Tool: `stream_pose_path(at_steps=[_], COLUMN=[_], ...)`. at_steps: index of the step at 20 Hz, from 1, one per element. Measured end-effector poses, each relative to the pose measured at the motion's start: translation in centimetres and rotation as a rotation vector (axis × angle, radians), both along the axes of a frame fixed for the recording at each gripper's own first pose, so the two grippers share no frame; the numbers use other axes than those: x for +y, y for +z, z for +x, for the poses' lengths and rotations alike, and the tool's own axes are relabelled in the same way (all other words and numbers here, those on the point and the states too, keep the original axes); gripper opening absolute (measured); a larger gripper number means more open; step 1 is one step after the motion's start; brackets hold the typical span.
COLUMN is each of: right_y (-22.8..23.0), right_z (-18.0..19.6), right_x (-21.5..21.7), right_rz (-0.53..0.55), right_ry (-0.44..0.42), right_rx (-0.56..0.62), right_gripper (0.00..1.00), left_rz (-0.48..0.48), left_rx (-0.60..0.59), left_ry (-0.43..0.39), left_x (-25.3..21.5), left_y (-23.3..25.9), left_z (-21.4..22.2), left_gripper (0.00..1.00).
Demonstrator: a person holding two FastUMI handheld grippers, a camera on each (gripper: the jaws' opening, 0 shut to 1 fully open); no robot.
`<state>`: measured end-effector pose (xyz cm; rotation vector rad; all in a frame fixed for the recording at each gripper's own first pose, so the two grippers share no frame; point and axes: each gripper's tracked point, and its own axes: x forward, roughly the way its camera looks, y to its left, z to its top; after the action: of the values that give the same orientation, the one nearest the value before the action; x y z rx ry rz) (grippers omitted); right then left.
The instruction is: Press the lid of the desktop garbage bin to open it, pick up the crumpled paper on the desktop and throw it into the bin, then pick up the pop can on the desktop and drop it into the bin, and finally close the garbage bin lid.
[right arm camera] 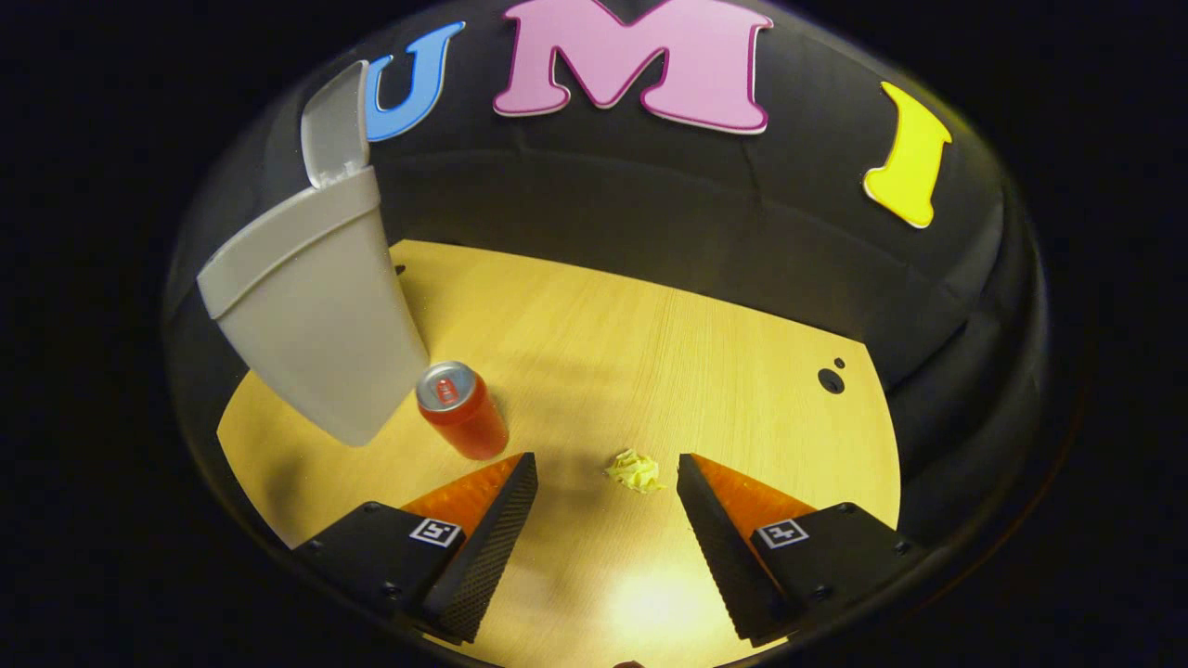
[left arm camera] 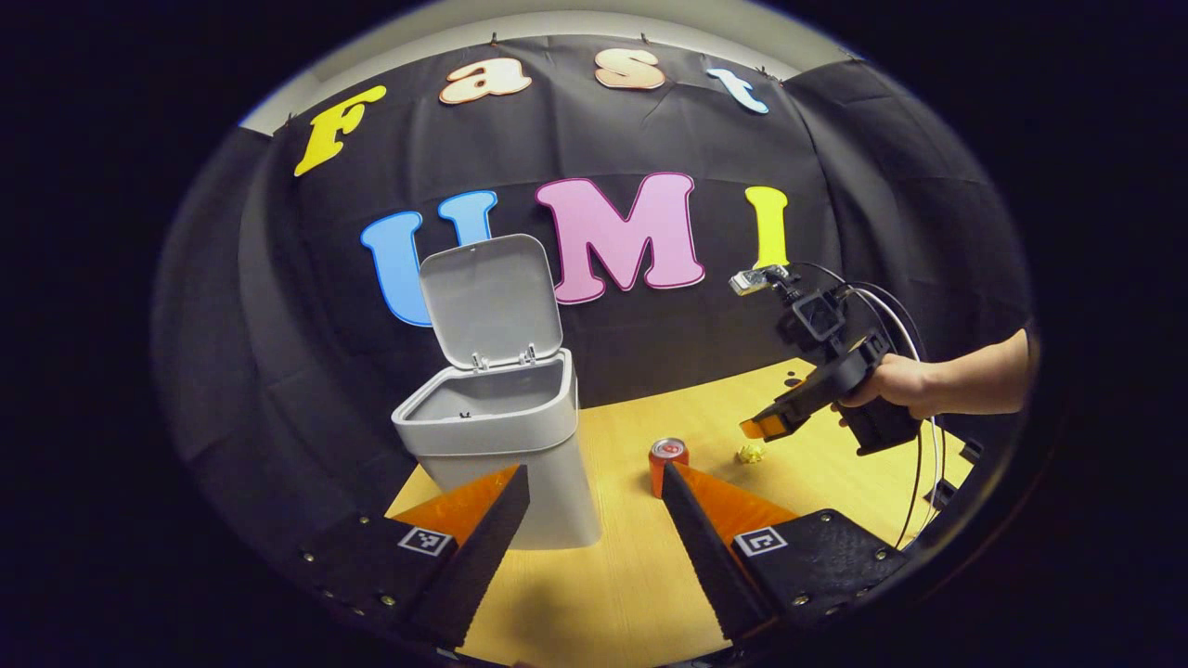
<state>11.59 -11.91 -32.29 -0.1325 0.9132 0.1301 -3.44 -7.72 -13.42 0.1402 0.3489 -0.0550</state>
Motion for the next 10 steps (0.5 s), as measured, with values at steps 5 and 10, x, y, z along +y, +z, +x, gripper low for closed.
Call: stream_pose_path(at_steps=[5,10], right_y=[-5.7,-9.7], right_z=[2.1,3.0], right_x=[-1.4,-2.6], right_rz=[-0.009,-0.006], right_ry=[0.028,0.023], right_rx=[0.142,0.244], right_gripper=[0.99,0.99], left_rz=[-0.004,-0.004], left_rx=[0.059,0.083], left_ry=[0.077,0.147], left_x=[0.2,-0.7], left_y=[-1.8,-2.5], left_z=[-0.7,-0.8], left_gripper=[0.95,0.95])
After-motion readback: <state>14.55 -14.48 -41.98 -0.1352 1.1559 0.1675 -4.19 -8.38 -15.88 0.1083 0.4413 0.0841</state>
